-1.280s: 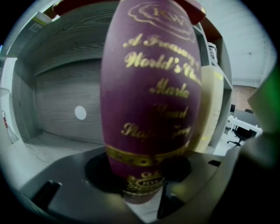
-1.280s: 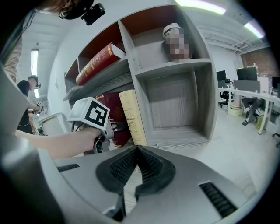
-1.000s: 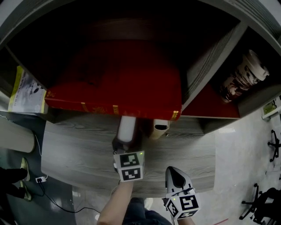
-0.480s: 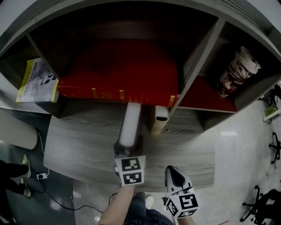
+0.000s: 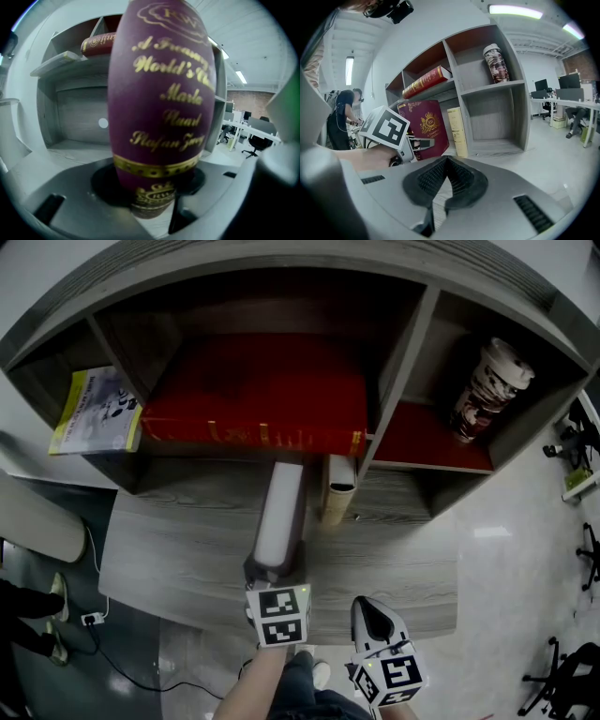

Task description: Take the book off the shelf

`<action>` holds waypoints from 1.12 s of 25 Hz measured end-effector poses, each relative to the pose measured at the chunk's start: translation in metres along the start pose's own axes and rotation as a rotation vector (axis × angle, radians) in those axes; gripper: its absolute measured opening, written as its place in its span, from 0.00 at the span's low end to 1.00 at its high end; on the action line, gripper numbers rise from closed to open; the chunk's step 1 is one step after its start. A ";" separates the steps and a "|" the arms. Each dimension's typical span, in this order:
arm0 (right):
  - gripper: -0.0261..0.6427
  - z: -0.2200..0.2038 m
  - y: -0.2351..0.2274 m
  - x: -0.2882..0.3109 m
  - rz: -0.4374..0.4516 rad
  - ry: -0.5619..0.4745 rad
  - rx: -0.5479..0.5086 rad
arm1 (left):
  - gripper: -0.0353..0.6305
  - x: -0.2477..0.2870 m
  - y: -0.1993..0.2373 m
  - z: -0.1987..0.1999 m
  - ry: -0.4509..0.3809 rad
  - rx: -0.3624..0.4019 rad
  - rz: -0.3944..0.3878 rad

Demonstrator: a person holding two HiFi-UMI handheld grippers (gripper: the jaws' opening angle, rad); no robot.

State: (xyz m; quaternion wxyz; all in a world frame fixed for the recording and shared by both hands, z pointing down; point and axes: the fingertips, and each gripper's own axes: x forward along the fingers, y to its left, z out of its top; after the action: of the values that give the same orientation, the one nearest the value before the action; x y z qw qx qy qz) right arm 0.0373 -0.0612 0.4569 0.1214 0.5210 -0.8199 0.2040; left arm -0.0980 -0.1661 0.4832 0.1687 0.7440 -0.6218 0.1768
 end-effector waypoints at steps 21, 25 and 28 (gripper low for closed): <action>0.05 -0.002 0.022 -0.053 0.014 -0.063 -0.018 | 0.39 -0.069 -0.010 -0.009 -0.023 0.028 0.001; 0.05 -0.002 0.025 -0.062 0.012 -0.075 -0.028 | 0.39 -0.082 -0.013 -0.011 -0.029 0.025 -0.006; 0.05 -0.001 0.027 -0.069 0.005 -0.086 -0.035 | 0.39 -0.093 -0.016 -0.012 -0.036 0.024 -0.016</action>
State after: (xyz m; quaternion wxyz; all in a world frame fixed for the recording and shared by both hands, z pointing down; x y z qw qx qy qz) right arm 0.0427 0.0049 0.4242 0.0946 0.5251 -0.8290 0.1672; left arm -0.0981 -0.0770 0.4490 0.1500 0.7539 -0.6169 0.1694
